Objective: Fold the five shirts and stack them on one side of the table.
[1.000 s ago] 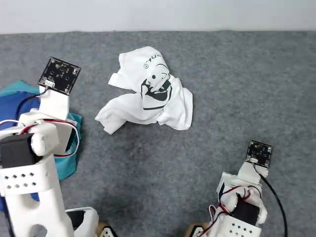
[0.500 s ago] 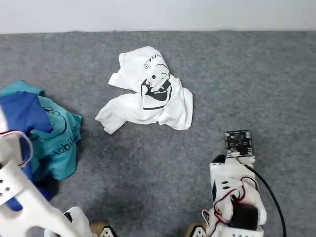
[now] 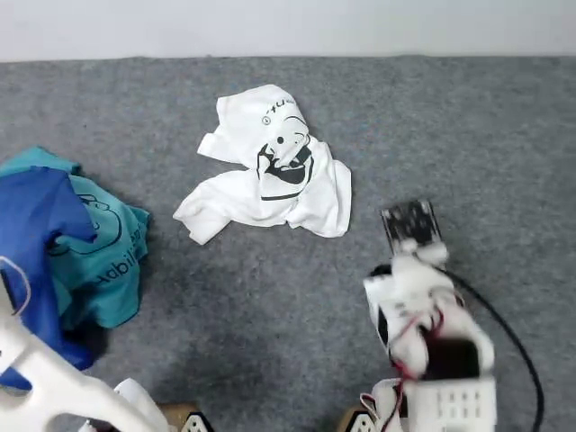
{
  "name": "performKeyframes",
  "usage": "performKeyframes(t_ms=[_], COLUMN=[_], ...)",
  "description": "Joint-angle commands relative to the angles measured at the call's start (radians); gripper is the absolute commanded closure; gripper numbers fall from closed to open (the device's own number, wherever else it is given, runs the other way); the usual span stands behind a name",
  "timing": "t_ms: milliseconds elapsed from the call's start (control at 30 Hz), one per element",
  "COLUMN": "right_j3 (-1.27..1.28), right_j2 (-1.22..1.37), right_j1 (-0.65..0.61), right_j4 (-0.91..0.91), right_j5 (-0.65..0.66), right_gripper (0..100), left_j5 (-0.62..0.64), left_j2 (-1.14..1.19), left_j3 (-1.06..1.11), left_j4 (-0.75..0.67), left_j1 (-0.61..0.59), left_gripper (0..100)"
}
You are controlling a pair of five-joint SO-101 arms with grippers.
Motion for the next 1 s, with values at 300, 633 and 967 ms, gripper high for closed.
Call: performKeyframes(t_ms=[300, 633, 967], right_j3=[-0.5, -0.807, -1.154], right_j2=[0.832, 1.253, 1.655], right_j1=[-0.278, -0.308, -0.311], right_j4=[-0.105, -0.208, -0.206], right_j5=[0.239, 0.245, 0.245], right_gripper=[98.7, 72.9, 71.1], left_j5=[0.005, 0.005, 0.005], left_j2=[-0.023, -0.023, -0.023], left_j3=[-0.004, -0.004, -0.004], left_j4=[0.017, 0.018, 0.018], left_j1=[-0.043, -0.043, -0.043], left_gripper=[98, 98, 98])
